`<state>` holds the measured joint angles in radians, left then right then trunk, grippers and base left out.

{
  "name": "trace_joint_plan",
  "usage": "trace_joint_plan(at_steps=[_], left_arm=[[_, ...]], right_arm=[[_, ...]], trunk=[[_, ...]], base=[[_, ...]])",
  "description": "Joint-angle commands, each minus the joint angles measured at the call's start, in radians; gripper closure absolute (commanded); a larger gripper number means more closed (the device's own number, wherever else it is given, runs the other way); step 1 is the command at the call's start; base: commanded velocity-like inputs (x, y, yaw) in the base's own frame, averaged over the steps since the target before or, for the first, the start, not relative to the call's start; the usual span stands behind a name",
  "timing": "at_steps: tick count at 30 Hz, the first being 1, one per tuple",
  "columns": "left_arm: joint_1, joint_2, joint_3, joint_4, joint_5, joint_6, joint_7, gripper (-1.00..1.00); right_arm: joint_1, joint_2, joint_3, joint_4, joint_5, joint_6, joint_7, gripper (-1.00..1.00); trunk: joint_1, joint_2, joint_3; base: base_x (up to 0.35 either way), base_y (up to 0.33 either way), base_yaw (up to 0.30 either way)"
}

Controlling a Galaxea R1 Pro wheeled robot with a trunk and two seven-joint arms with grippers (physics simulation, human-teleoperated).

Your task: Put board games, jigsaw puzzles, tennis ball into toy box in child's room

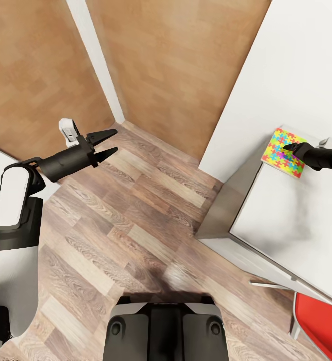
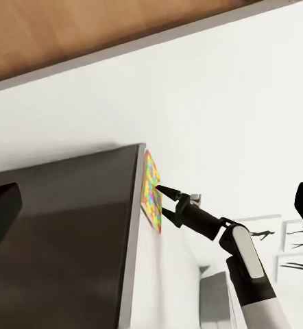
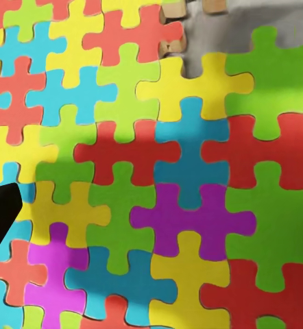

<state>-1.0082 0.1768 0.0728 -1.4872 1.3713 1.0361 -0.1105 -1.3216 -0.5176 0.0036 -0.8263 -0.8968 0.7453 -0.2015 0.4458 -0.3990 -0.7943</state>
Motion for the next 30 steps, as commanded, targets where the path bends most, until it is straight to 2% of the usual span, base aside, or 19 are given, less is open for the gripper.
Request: trace_joint_plan(at_steps=[1, 30], left_arm=[[-0.001, 0.0, 0.001, 0.001, -0.011, 0.004, -0.011, -1.0], [-0.001, -0.002, 0.001, 0.001, -0.011, 0.004, -0.009, -1.0]], right_arm=[[0.001, 0.001, 0.003, -0.001, -0.028, 0.002, -0.008, -1.0], [0.001, -0.005, 0.003, -0.001, -0.027, 0.002, 0.033, -1.0]], trunk=[[0.004, -0.001, -0.001], [0.004, -0.001, -0.001]], base=[[0.0, 0.0, 0.096], [0.0, 0.0, 0.026]])
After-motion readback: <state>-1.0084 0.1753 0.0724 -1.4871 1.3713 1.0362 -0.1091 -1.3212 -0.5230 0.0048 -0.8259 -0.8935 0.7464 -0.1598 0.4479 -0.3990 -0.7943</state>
